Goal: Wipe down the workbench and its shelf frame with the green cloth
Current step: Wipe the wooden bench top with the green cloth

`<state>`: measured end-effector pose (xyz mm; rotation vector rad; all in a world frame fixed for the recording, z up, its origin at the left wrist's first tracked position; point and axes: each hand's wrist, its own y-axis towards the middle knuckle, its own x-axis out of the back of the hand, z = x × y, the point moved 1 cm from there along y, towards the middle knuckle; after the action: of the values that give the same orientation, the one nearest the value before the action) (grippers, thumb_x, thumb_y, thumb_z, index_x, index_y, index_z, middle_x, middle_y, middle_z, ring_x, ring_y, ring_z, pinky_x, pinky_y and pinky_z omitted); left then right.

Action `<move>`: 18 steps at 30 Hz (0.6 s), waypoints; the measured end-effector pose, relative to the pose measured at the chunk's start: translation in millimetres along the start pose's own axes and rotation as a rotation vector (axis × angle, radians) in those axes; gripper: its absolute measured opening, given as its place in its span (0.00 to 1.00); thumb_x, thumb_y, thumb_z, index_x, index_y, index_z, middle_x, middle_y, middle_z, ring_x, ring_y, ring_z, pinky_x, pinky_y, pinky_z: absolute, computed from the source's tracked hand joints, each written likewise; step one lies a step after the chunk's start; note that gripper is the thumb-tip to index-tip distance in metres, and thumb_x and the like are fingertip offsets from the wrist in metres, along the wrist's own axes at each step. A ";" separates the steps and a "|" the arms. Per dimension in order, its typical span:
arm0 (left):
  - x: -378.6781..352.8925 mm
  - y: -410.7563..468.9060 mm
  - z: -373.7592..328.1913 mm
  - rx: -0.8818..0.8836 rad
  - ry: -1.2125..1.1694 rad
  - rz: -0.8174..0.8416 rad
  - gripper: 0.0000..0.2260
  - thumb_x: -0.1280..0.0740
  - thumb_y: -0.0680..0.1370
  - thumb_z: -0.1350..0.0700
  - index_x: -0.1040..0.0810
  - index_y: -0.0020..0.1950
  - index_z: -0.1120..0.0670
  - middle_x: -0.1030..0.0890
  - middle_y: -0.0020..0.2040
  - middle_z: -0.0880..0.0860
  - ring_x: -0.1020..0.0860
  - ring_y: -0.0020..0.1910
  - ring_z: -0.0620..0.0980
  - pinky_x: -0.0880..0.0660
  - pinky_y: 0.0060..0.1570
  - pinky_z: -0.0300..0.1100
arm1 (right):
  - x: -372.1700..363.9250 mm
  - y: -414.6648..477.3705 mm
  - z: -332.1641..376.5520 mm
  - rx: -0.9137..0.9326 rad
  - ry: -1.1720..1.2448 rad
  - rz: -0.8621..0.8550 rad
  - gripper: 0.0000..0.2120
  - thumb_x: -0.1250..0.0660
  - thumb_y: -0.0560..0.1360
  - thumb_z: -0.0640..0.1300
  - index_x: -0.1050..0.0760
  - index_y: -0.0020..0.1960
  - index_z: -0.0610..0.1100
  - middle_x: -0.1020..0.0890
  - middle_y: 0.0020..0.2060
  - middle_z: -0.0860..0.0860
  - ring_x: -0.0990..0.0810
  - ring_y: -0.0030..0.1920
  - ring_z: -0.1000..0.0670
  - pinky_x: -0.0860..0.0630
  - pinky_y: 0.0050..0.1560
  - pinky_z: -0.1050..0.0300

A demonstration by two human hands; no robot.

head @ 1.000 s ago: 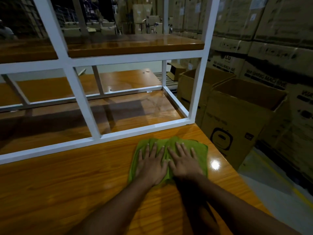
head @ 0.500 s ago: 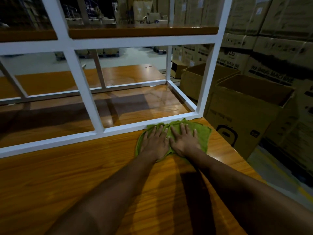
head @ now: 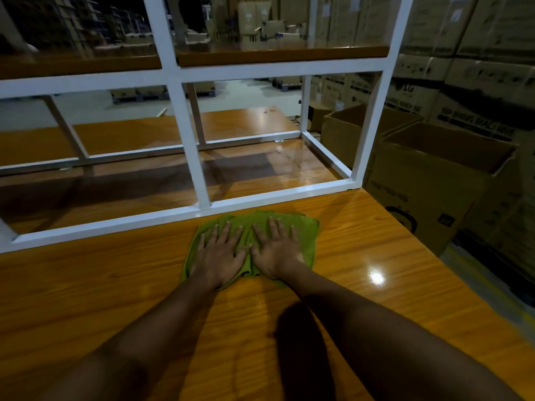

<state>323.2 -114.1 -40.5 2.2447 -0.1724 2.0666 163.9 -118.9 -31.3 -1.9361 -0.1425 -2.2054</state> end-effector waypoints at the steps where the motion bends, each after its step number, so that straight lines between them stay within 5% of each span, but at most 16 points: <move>1: -0.6 -9.8 0.4 0.004 0.004 -0.004 0.33 0.63 0.75 0.35 0.54 0.80 0.42 0.55 0.80 0.50 0.54 0.79 0.54 0.57 0.76 0.56 | -1.1 -8.5 3.5 0.011 -0.002 -0.001 0.30 0.56 0.81 0.62 0.56 0.80 0.54 0.57 0.80 0.43 0.60 0.79 0.43 0.63 0.75 0.37; 5: -5.4 -46.6 -10.0 0.000 0.023 -0.035 0.38 0.68 0.70 0.32 0.54 0.80 0.42 0.55 0.80 0.51 0.54 0.79 0.56 0.56 0.75 0.57 | -5.1 -48.2 2.8 0.063 -0.002 -0.024 0.30 0.56 0.81 0.60 0.55 0.80 0.53 0.55 0.80 0.43 0.59 0.79 0.43 0.61 0.75 0.37; 18: -13.4 -62.3 -132.1 -0.097 0.020 0.042 0.32 0.62 0.76 0.34 0.57 0.79 0.42 0.58 0.80 0.51 0.57 0.78 0.58 0.58 0.74 0.61 | -1.4 -120.8 -102.9 -0.043 0.003 -0.072 0.32 0.61 0.77 0.63 0.53 0.80 0.57 0.54 0.80 0.47 0.58 0.79 0.46 0.59 0.76 0.38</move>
<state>200.5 -33.8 -42.0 2.1816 -0.3145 2.0530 38.3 -22.2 -39.3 -1.9806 -0.1684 -2.2747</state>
